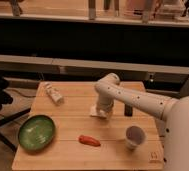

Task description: Wipe the white sponge on the table

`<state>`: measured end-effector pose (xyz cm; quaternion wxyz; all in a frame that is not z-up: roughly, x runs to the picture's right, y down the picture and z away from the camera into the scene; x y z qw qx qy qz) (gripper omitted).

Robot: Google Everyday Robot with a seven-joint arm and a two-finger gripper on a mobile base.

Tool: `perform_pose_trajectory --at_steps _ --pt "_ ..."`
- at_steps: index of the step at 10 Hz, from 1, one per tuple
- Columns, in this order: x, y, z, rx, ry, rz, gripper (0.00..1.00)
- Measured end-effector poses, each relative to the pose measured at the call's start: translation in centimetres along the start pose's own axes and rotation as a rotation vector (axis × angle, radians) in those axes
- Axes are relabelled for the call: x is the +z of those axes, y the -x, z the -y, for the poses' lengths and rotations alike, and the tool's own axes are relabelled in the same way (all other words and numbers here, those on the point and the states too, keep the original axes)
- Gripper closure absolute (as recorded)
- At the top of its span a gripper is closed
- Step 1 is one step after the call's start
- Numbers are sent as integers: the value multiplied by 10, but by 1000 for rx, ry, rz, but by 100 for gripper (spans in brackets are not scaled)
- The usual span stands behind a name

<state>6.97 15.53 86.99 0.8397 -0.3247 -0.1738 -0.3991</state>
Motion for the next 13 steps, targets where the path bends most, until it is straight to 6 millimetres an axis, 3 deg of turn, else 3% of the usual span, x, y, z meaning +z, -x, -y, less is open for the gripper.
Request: perform_pose_trajectory --at_steps 2,3,7,13 --pt "-2 -4 10 -14 8 -1 93" --pt "-3 -3 11 -10 11 -2 98" --pt "-1 7 22 -78 12 -11 98" --pt "2 -6 19 -112 16 -18 98"
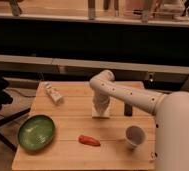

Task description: Wipe the white sponge on the table

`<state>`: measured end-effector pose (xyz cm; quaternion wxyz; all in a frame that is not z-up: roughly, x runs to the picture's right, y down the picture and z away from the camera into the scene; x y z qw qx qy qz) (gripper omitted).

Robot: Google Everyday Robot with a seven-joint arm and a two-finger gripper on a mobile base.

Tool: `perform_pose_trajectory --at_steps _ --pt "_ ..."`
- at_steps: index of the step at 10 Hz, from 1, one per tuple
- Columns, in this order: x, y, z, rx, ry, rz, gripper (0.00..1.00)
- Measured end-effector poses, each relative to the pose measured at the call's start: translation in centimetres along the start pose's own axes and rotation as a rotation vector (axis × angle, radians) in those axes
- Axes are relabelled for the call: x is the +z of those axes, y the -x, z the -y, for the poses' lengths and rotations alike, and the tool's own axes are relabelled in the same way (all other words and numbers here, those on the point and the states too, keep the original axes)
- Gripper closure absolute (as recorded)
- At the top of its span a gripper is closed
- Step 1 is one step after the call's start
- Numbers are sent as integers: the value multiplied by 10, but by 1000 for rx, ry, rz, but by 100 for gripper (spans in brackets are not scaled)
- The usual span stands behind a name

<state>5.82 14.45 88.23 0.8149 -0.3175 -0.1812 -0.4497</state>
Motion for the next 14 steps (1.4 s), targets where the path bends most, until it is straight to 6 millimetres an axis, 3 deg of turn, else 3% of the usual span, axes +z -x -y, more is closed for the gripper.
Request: perform_pose_trajectory --at_steps 4,7,9,14 --pt "2 16 11 -57 4 -7 98" --pt "3 22 9 -91 5 -12 98" --pt "6 27 21 -121 5 -12 98" --pt "8 11 10 -143 0 -15 98"
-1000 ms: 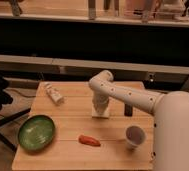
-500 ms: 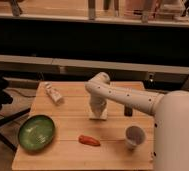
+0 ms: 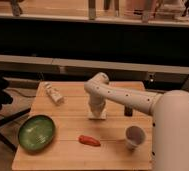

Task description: Wipe the white sponge on the table

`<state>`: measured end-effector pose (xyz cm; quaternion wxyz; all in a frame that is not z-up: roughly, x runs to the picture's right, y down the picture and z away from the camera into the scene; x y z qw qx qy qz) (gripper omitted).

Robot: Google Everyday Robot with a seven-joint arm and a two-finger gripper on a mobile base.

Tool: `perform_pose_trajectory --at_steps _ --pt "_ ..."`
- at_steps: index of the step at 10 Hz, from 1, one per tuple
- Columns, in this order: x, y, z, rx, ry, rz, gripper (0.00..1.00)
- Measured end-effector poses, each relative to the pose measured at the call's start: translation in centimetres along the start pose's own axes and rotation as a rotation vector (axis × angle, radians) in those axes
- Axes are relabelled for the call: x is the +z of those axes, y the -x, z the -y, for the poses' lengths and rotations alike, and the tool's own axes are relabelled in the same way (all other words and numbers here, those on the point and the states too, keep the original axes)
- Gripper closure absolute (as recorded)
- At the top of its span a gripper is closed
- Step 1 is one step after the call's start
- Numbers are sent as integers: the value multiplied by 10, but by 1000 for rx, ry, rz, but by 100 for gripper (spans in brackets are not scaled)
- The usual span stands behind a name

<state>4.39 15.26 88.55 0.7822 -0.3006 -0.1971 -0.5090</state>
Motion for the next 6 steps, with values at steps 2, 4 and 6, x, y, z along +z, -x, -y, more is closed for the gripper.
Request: perform_pose_trajectory --at_steps 2,4,6 --pt "1 4 5 -18 2 1 98" --pt "2 24 6 -32 0 3 98" --pt "2 34 0 -48 3 3 98"
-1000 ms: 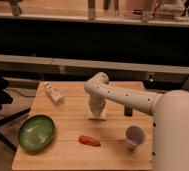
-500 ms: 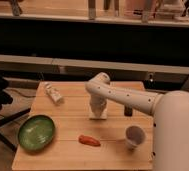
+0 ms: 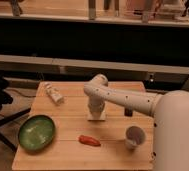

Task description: Wipe the white sponge on the table

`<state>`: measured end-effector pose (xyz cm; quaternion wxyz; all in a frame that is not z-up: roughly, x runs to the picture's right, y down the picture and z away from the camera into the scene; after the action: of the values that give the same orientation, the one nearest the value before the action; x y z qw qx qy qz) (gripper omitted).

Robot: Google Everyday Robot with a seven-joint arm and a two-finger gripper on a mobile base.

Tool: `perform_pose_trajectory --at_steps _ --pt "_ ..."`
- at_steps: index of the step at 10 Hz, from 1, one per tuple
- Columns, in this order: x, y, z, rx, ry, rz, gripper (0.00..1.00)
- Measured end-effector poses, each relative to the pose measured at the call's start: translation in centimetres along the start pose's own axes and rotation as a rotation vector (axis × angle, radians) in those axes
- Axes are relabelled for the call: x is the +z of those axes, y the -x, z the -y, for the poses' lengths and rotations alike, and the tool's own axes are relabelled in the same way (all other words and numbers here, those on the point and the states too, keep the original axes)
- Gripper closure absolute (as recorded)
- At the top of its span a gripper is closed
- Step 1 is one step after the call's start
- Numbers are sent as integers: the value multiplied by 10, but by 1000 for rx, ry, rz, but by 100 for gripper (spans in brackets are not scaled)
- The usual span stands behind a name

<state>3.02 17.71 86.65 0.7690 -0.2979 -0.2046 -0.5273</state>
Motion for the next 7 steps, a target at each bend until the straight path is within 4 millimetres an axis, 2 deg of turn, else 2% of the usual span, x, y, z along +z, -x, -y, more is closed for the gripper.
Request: perform_pose_trajectory --at_steps 2,4,5,7 --pt "0 -6 10 -30 -4 -1 98" --pt "1 -18 11 -47 -5 -2 98" --pt "1 -19 8 -45 -5 -1 98" --pt "2 -23 -14 -29 -5 0 98"
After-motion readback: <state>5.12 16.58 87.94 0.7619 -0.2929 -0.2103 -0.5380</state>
